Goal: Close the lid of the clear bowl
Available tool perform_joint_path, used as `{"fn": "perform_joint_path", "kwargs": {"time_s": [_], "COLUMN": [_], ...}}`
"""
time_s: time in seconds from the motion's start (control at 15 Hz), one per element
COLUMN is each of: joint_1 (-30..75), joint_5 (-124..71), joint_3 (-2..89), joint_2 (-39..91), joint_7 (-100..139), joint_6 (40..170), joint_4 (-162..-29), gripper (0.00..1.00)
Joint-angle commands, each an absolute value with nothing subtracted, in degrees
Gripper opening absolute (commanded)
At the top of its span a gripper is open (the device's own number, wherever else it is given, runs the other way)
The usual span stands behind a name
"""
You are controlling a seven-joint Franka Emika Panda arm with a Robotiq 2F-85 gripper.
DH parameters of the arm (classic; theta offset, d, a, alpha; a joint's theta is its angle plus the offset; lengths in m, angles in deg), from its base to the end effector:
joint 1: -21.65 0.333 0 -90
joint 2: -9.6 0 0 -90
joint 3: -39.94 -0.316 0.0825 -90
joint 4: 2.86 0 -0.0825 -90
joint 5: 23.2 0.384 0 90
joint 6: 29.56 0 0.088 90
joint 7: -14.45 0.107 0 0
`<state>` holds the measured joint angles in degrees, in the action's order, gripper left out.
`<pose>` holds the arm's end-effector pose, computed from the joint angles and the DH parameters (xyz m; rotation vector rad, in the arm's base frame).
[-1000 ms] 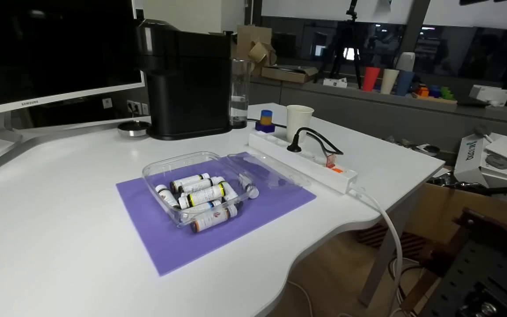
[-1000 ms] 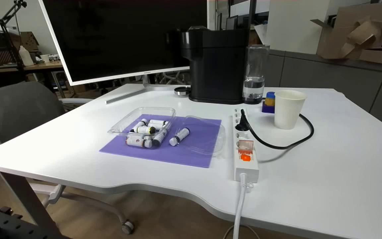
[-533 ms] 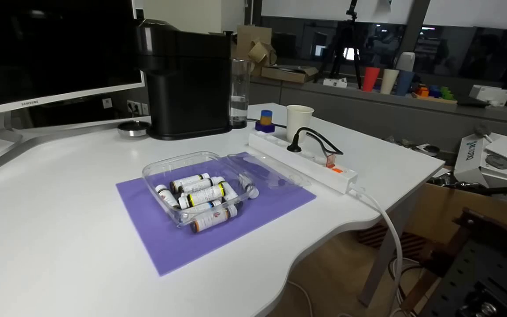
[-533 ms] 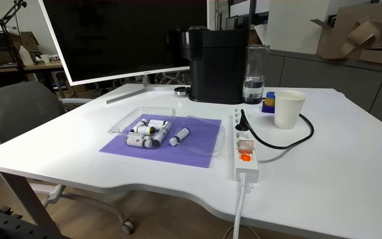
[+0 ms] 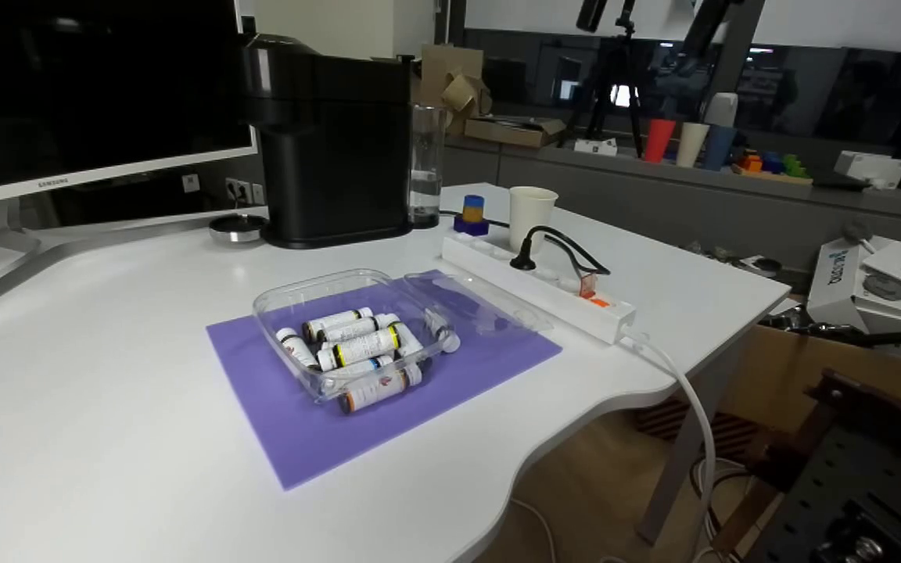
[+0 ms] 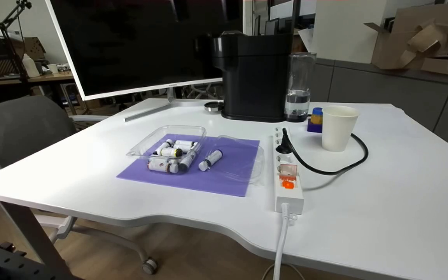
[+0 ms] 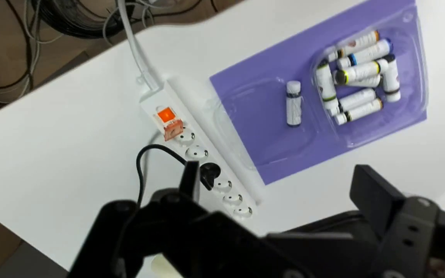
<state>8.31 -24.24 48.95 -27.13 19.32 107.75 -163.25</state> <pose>0.3287 -0.1309 0.4058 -2.9970 0.6753 -0.3726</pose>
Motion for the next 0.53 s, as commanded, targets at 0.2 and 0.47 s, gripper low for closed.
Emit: {"fn": "perform_joint_path", "kwargs": {"time_s": [0.2, 0.47], "joint_1": [8.8, 7.5], "joint_5": [-12.8, -12.1], "joint_3": [50.2, 48.5], "joint_2": [-5.2, 4.6], "joint_7": [26.5, 32.1], "joint_6": [133.1, 136.1], "joint_4": [-163.2, -162.5], "gripper": [1.0, 1.0]}}
